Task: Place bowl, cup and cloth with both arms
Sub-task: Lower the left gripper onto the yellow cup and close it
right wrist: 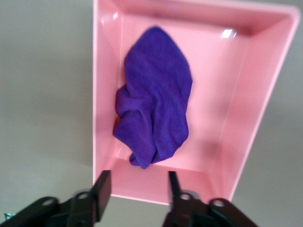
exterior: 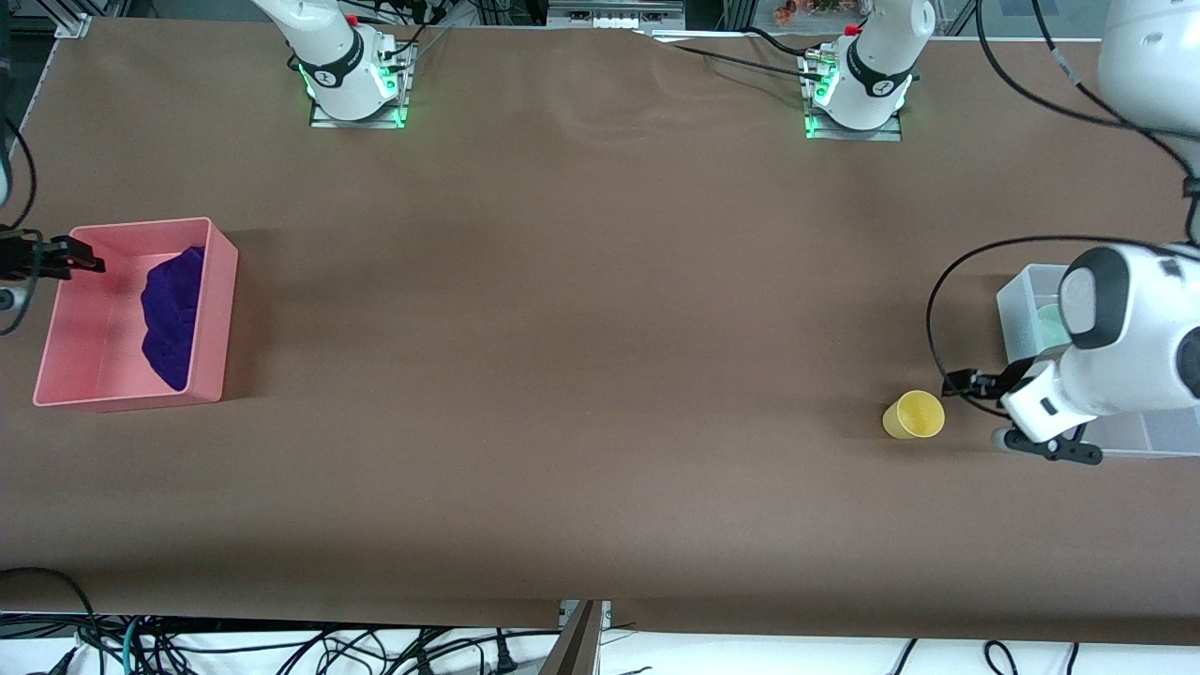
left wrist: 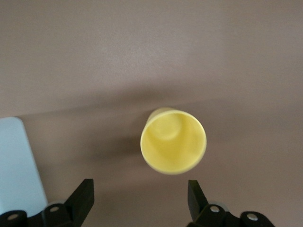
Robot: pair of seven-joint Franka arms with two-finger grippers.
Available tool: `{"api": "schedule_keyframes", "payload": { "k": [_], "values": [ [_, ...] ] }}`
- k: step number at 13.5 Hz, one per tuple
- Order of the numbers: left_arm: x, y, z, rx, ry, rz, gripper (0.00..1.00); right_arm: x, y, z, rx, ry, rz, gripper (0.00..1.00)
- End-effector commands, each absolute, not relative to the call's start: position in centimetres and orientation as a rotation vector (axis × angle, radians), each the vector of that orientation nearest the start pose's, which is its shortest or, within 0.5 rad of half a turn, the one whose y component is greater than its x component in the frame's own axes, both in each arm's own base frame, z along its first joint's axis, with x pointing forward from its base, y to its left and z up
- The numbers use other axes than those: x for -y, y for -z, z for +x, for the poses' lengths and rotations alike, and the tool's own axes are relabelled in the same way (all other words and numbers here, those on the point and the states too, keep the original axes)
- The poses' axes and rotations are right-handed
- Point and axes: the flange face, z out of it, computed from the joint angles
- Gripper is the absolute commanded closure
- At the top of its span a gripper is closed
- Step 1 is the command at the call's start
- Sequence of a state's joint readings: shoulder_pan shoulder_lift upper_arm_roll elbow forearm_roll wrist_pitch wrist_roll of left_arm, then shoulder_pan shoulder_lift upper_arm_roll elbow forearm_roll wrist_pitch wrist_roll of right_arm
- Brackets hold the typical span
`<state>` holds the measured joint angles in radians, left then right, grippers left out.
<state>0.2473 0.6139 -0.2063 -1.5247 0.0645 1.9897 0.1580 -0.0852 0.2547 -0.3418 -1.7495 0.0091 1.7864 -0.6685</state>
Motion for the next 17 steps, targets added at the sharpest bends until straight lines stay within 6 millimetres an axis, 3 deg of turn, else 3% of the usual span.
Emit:
{"api": "schedule_keyframes", "payload": {
  "k": [1, 2, 3, 4, 6, 9, 11, 12, 13, 14, 15, 17],
  "values": [
    [-5.5, -23.2, 69.5, -0.016, -0.235, -3.266, 0.31, 18.1, -49.2, 57.2, 0.489, -0.288, -3.012, 0.00],
    [-5.4, -22.3, 69.6, -0.011, -0.217, -3.270, 0.51, 15.3, -51.0, 57.9, 0.452, -0.292, -3.025, 0.00],
    [-5.2, -21.8, 69.6, -0.015, -0.225, -3.271, 0.82, 12.6, -52.8, 58.4, 0.358, -0.279, -3.058, 0.00],
    [-4.7, -21.7, 69.6, -0.025, -0.228, -3.271, 1.00, 9.5, -54.4, 58.7, 0.298, -0.281, -3.071, 0.00],
    [-4.7, -21.6, 69.5, -0.027, -0.235, -3.273, 1.00, 5.1, -56.7, 58.9, 0.322, -0.230, -3.081, 0.00],
    [-5.3, -23.1, 69.9, -0.044, -0.204, -3.259, 1.00, 4.1, -61.0, 58.9, 0.354, -0.080, -3.101, 0.00],
    [-5.6, -27.2, 69.2, -0.052, -0.264, -3.243, 1.00, 4.1, -61.6, 58.6, 0.355, -0.059, -3.107, 0.00],
    [-5.8, -30.6, 68.6, -0.056, -0.315, -3.230, 1.00, 4.1, -61.8, 58.7, 0.371, -0.046, -3.108, 0.00],
    [-6.1, -33.3, 67.9, -0.080, -0.385, -3.208, 1.00, 3.0, -62.0, 58.6, 0.405, -0.061, -3.150, 0.00],
    [-7.0, -35.7, 67.1, -0.175, -0.433, -3.174, 1.00, 0.2, -62.1, 58.6, 0.457, -0.073, -3.217, 0.00],
    [-8.4, -37.9, 66.5, -0.275, -0.431, -3.145, 1.00, -0.9, -62.0, 58.6, 0.350, -0.069, -3.249, 0.00],
    [-13.2, -40.0, 64.9, -0.462, -0.461, -3.034, 1.00, -1.3, -62.1, 58.3, 0.184, -0.084, -3.219, 0.00]
  ]
}}
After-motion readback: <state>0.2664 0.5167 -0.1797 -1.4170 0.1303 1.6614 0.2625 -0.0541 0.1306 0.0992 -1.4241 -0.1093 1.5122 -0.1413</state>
